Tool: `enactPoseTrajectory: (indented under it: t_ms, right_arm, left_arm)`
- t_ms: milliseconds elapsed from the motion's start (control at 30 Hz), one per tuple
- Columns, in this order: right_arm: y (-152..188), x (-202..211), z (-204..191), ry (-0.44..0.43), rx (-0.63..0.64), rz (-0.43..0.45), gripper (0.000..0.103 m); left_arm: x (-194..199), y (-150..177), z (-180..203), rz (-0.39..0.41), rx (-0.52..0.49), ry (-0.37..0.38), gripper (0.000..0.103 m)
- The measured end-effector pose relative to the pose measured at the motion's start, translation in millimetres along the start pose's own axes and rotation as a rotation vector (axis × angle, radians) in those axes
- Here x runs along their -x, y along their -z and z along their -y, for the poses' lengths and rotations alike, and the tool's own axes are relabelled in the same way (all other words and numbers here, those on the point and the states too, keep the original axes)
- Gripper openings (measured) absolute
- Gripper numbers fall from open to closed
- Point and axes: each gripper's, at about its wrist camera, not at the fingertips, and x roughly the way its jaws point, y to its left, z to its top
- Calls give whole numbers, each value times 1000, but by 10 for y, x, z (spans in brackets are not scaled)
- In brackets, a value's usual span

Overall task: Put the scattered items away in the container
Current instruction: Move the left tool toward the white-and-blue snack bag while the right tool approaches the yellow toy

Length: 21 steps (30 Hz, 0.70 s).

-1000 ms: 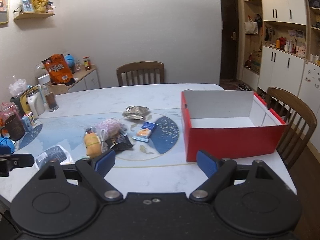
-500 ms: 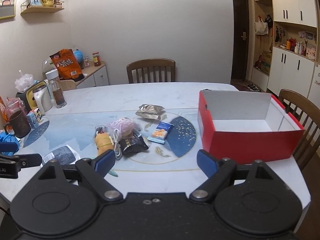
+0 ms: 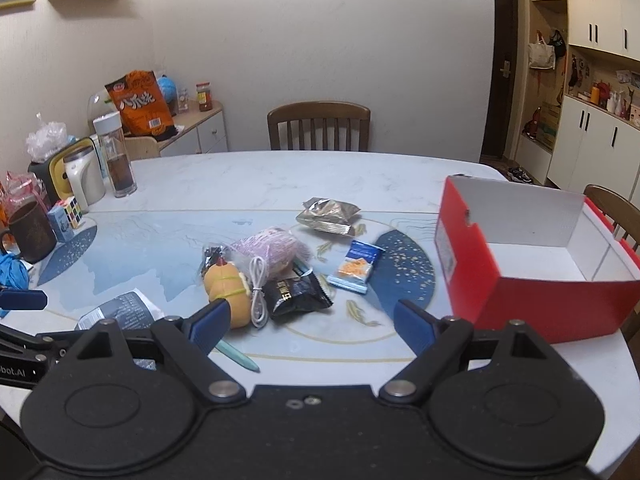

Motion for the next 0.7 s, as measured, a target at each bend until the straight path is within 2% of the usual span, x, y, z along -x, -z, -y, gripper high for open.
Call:
enactPoseTrajectory:
  t_ms: [700]
  right_arm:
    - [-209, -961, -713, -64, 123, -115, 86]
  left_arm:
    - [-693, 19, -349, -92, -15, 96, 99]
